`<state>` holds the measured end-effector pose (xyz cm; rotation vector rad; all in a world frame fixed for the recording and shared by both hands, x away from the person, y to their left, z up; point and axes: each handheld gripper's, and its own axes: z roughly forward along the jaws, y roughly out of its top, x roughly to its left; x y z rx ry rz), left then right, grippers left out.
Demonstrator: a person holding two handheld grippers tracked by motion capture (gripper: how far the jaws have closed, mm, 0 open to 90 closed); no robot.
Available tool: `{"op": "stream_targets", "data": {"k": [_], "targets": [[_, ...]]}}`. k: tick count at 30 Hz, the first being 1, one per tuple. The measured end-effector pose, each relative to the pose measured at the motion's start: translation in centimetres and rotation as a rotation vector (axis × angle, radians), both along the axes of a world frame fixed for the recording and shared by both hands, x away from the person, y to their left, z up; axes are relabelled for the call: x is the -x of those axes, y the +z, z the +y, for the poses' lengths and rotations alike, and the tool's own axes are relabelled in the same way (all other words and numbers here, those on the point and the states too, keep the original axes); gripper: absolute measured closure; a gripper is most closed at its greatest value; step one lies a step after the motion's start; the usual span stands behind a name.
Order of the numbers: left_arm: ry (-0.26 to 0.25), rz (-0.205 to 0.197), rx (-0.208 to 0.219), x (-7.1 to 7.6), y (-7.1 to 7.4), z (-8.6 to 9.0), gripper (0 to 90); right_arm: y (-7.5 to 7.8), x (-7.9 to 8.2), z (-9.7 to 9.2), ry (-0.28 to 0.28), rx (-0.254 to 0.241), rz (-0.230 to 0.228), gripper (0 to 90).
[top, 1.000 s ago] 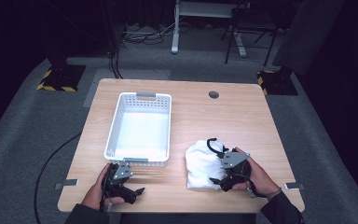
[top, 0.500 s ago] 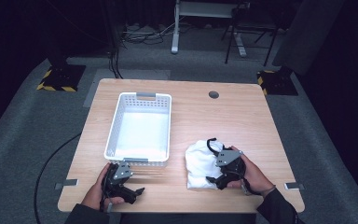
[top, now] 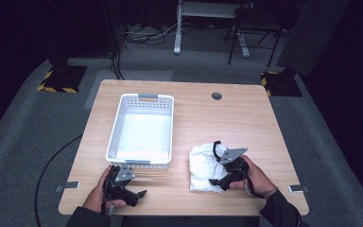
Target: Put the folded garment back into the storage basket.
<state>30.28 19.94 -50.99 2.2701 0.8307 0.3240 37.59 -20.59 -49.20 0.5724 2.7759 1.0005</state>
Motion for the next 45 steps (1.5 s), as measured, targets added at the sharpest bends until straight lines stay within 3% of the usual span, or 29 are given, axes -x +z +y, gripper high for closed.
{"op": "stream_targets", "data": {"k": [8,13,16,23,29,31,45], "targets": [[0.0,0.0,0.0,0.0,0.0,0.0,0.2,0.2,0.4,-0.8,0.016,-0.05,0.028,40.9],[0.001,-0.001,-0.001,0.0,0.0,0.0,0.3,0.1,0.3,-1.3,0.028,-0.108,0.054,54.9],[0.001,-0.001,-0.001,0.0,0.0,0.0,0.4,0.2,0.6,-1.4,0.029,-0.12,0.036,58.5],[0.001,-0.001,-0.001,0.0,0.0,0.0,0.4,1.1,1.4,-1.4,0.005,-0.118,-0.036,61.4],[0.001,0.0,-0.001,0.0,0.0,0.0,0.3,2.1,1.7,-1.7,-0.053,-0.158,-0.091,61.9],[0.001,-0.001,0.0,0.0,0.0,0.0,0.4,2.4,1.8,-1.7,-0.06,-0.151,-0.111,61.9],[0.001,-0.001,0.0,0.0,0.0,0.0,0.4,3.3,1.5,-1.8,-0.088,-0.179,-0.155,61.9]]}}
